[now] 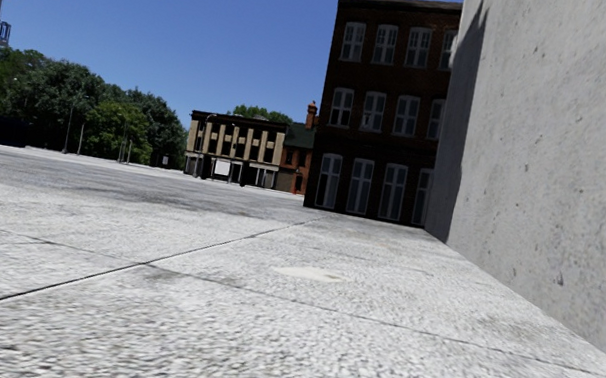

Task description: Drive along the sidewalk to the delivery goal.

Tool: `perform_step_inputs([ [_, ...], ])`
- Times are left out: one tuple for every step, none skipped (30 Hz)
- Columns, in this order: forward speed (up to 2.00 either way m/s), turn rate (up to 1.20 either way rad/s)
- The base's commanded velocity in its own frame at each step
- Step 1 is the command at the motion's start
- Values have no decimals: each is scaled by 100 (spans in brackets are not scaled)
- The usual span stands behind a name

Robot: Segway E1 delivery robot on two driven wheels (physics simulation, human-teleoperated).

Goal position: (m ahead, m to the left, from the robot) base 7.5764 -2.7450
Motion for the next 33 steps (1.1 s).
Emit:
perform_step_inputs([
  [195, -38],
  [195, -84],
  [195, -94],
  [195, -97],
  [195, -60],
  [195, -60],
  [195, -8],
  [195, 0],
  [195, 0],
  [195, 0],
  [195, 0],
  [195, 0],
  [195, 0],
  [195, 0],
  [195, 0],
  [195, 0],
  [195, -120],
  [195, -120],
  [195, -72],
  [195, -55],
  [195, -50],
  [195, -49],
  [195, -51],
  [195, -71],
  [195, -95],
  [195, -103],
  [195, -105],
  [195, -105],
  [195, -105],
  [195, -105],
  [195, -106],
  [195, -106],
  [195, -106],
])
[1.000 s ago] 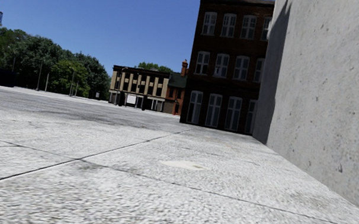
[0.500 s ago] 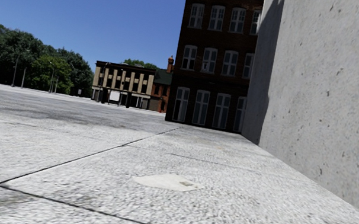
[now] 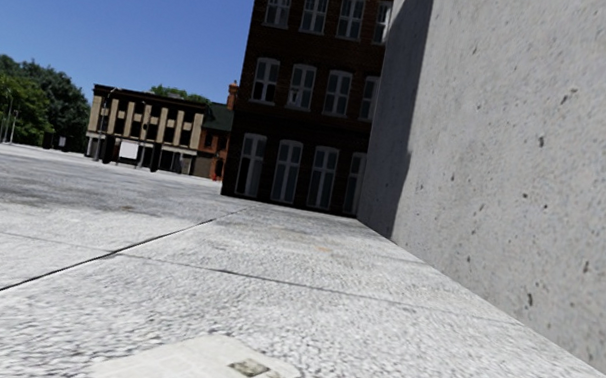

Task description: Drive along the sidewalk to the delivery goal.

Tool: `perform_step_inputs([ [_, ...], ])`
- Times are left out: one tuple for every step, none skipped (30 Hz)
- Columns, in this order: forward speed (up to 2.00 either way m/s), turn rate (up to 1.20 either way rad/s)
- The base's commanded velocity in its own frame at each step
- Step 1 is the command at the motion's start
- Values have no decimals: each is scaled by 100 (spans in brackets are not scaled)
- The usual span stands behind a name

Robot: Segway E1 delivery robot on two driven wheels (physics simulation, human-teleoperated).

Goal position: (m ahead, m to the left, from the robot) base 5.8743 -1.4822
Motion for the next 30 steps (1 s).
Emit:
perform_step_inputs([
  [195, -59],
  [195, 0],
  [195, 0],
  [195, 0],
  [195, 0],
  [195, 0],
  [195, 0],
  [195, 0],
  [195, 0],
  [195, 0],
  [195, 0],
  [195, 0],
  [195, 0],
  [195, 0],
  [195, 0],
  [195, 0],
  [195, 0],
  [195, 1],
  [195, 1],
  [195, 49],
  [195, 98],
  [195, 120],
  [195, 120],
  [195, 120],
  [196, 120],
  [196, 120],
  [196, 120],
  [197, 118],
  [197, 9],
  [198, 0],
])
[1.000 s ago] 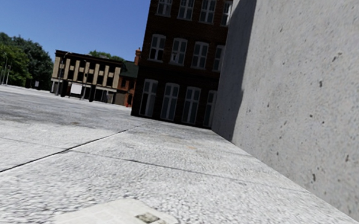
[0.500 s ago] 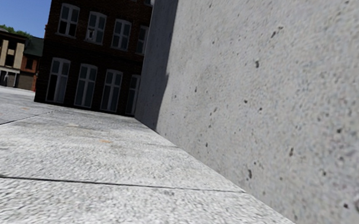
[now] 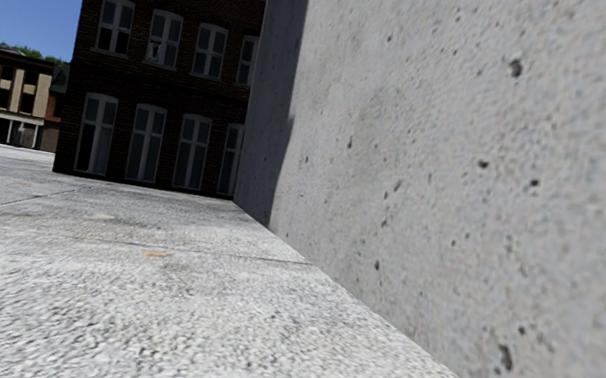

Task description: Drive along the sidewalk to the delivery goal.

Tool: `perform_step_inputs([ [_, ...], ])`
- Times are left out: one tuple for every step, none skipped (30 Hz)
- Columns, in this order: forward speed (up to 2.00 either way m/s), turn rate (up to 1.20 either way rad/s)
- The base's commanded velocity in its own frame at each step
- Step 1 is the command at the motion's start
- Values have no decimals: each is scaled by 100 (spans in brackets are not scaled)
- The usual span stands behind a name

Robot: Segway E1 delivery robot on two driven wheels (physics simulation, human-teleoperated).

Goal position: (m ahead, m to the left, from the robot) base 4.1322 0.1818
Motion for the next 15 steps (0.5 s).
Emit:
perform_step_inputs([
  [198, 0],
  [198, 0],
  [198, 0],
  [199, 0],
  [199, 66],
  [200, 91],
  [200, 120],
  [200, 120],
  [200, 120],
  [200, 113],
  [200, 36],
  [200, 36],
  [200, 0],
  [200, 0],
  [200, 0],
])
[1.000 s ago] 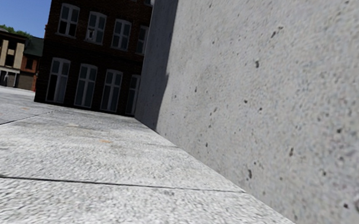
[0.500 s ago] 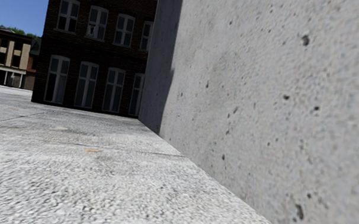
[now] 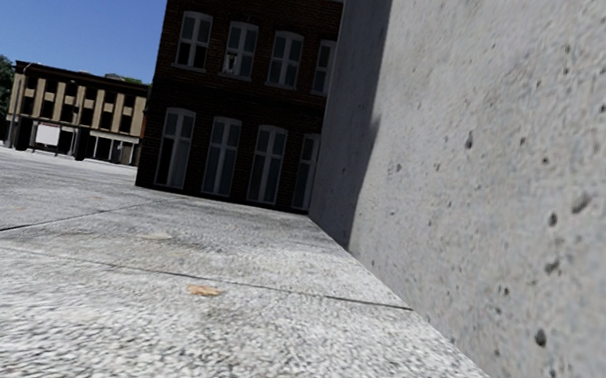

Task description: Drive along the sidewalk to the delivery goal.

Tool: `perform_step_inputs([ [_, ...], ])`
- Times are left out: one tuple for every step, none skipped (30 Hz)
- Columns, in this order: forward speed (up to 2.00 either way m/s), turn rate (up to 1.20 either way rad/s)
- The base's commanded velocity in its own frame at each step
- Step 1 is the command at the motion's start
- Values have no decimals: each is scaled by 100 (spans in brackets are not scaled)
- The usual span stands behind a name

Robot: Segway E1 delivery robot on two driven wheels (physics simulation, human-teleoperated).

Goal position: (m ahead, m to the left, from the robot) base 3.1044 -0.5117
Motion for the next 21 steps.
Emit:
perform_step_inputs([
  [200, 0],
  [200, 0],
  [200, 0],
  [200, 0],
  [200, 0],
  [200, 0],
  [200, 0],
  [200, 0],
  [200, 0],
  [200, 0],
  [200, 0],
  [200, 0],
  [200, 0],
  [200, 0],
  [200, 0],
  [200, 0],
  [200, 0],
  [200, 0],
  [200, 0],
  [200, 0],
  [200, 0],
])
